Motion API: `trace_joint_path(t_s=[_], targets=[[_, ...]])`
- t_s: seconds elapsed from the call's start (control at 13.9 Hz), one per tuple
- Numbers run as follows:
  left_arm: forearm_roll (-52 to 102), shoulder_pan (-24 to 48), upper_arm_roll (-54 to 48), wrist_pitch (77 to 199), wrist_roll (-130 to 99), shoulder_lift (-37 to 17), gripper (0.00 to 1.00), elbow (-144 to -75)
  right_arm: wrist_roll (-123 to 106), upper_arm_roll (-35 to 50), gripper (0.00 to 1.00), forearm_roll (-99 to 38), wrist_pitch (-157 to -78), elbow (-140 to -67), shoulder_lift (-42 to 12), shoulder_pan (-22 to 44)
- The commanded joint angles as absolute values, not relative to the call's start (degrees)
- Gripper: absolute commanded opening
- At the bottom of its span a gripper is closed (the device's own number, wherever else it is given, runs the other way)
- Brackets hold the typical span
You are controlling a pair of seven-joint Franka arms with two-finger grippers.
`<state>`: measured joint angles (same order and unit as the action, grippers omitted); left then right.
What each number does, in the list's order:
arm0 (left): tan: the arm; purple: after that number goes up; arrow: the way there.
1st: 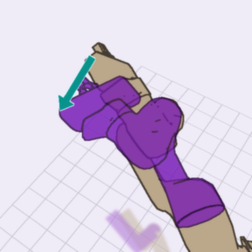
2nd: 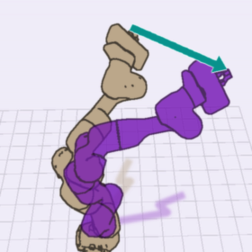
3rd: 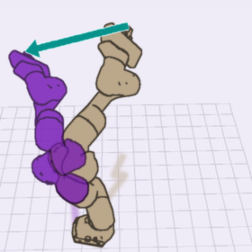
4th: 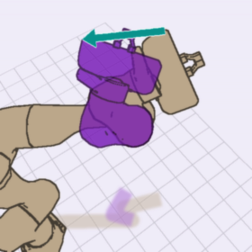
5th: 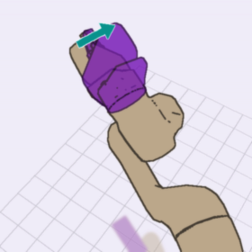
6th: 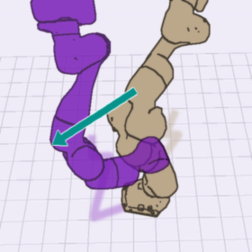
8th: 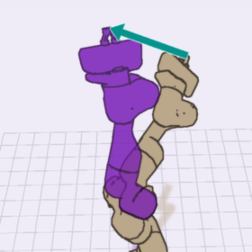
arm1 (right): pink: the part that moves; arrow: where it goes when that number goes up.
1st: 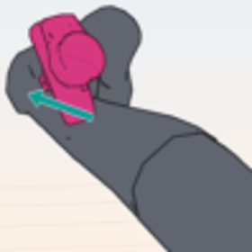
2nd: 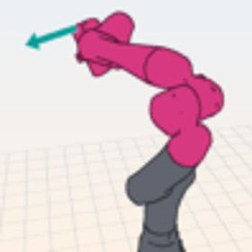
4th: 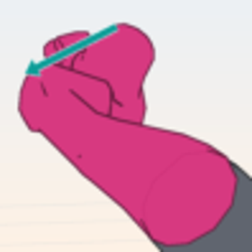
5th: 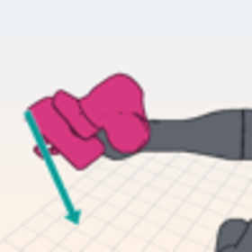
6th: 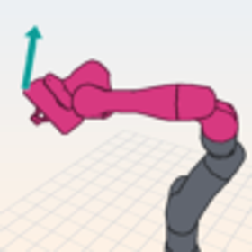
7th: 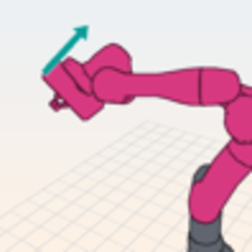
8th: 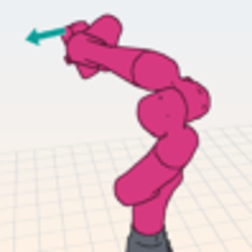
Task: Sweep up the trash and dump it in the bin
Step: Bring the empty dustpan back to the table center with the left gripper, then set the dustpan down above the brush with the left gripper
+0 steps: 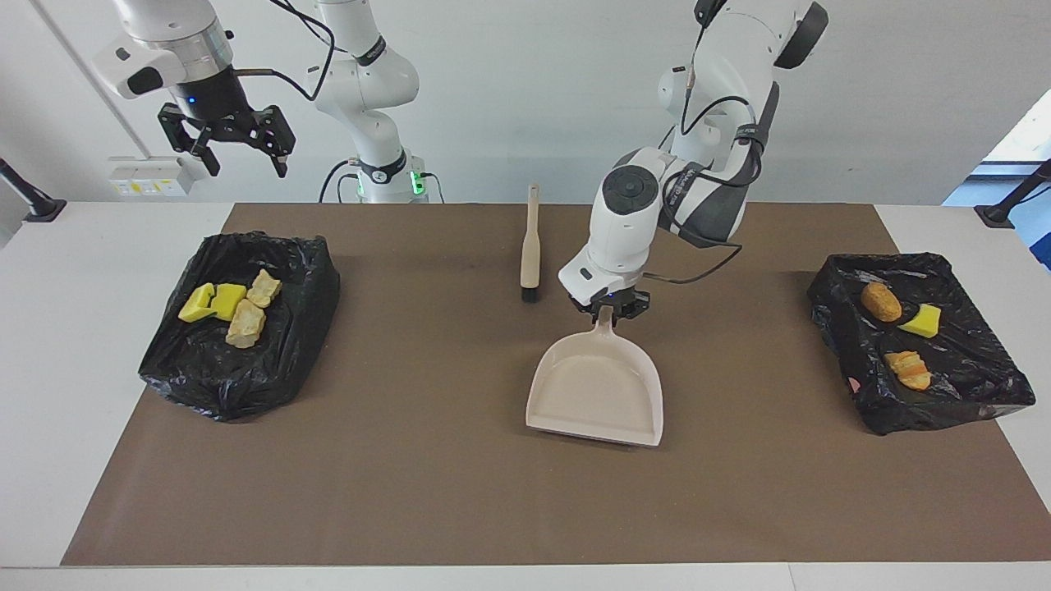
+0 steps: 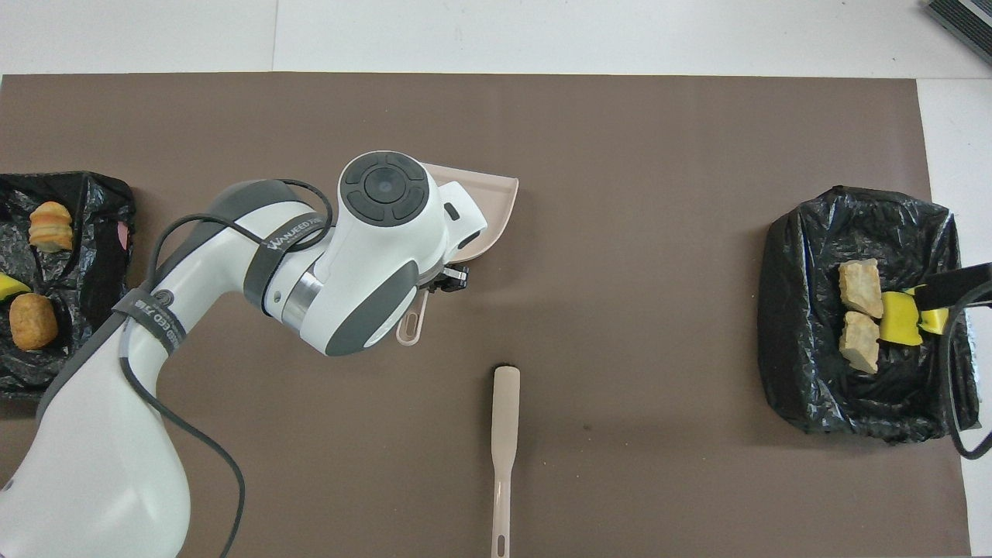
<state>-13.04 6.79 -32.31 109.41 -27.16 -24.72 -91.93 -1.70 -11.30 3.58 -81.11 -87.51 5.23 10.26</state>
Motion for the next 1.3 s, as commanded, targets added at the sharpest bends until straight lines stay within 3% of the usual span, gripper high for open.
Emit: trace_joint_path(t_s=[0.0, 0.36, 0.79, 1.01, 1.15, 1.22], targets=[[-12.92, 11.06, -32.25, 108.11, -32.93, -31.09, 0.0, -83.44, -2.64, -10.9, 1.0, 3.52, -81.21, -88.86, 6.33, 9.67], [-17.05, 17.66, -31.99, 107.14, -41.73, -40.15, 0.0, -73.84, -2.38, -4.85, 1.0, -1.5, -82.0, -88.86, 6.15, 2.21], [-17.4, 18.81, -31.99, 107.93, -42.1, -40.43, 0.0, -74.18, -2.63, -4.66, 1.0, -1.58, -81.4, -88.59, 6.06, 2.02], [-17.32, 18.81, -31.82, 107.93, -42.1, -40.34, 0.42, -74.35, -2.55, -4.75, 1.0, -1.67, -81.3, -88.59, 6.06, 2.11], [-17.31, 18.81, -31.82, 107.14, -42.01, -40.25, 0.58, -74.36, -2.55, -4.75, 1.0, -1.67, -81.39, -88.59, 6.06, 2.11], [-17.4, 18.81, -31.82, 106.96, -42.01, -40.17, 0.72, -74.36, -2.55, -4.66, 1.0, -1.67, -81.39, -88.59, 6.06, 2.11]])
